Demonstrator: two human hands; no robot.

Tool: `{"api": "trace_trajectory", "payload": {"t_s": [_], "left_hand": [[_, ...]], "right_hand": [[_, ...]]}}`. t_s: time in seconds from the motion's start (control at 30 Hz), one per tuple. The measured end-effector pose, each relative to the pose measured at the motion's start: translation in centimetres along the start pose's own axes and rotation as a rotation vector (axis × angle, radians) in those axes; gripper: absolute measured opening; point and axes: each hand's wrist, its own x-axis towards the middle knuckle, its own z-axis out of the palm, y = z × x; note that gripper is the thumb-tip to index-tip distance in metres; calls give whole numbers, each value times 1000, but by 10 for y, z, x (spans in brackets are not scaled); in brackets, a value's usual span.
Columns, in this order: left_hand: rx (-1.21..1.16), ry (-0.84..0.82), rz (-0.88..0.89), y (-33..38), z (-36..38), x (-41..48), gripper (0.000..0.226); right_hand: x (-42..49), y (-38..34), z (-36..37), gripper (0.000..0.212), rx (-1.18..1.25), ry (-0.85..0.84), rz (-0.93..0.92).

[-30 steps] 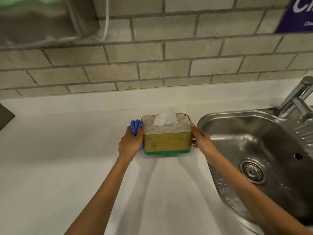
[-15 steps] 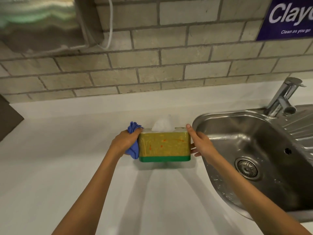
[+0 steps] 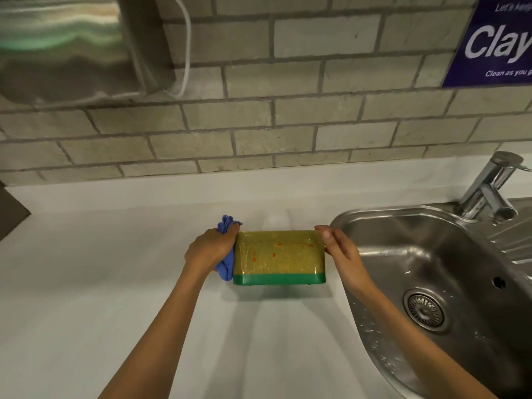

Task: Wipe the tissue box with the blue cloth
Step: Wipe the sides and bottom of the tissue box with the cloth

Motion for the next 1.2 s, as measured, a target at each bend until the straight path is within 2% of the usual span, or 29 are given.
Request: {"api": "trace_trajectory", "payload": {"t_s": [0.03,0.1,0.17,0.23,0.37,0.47,0.63,0.7,0.87,0.93,1.07,1.2], "left_hand": [[3,26,12,0,1,0,57],[10,83,50,1,4,-1,57],[1,137,89,1,8,-6,55],[-33,205,135,-2,12,-12,51],[-225,366,275,-8,24,-32,41],[-236,510,455,-13,33,-50,41],[-140,479,677,-20,48,-75,67],[-216,516,669,-20,51,-78,61],[-486,635,509,6,48,-62,36],[-400,642,486,15,54,-60,44],[-53,710,539,8,68,-60,56],[-51,690,606,-8,73,-60,53]], "right_hand": [[-3,1,-4,44,-26,-97,8],[-7,3,-11,88,-179,-260,10],[-7,4,-15,129,-371,-335,0],[-6,5,-16,142,-511,-362,-36],[-2,9,-18,135,-598,-340,-107],[-1,8,-16,125,-579,-298,-153],[2,7,-15,117,-554,-301,-185],[3,6,-16,115,-549,-310,-186],[5,6,-17,107,-522,-321,-179],[4,5,-17,104,-520,-318,-183],[3,2,-16,104,-553,-308,-183],[3,-2,-17,103,-558,-296,-177]]}}
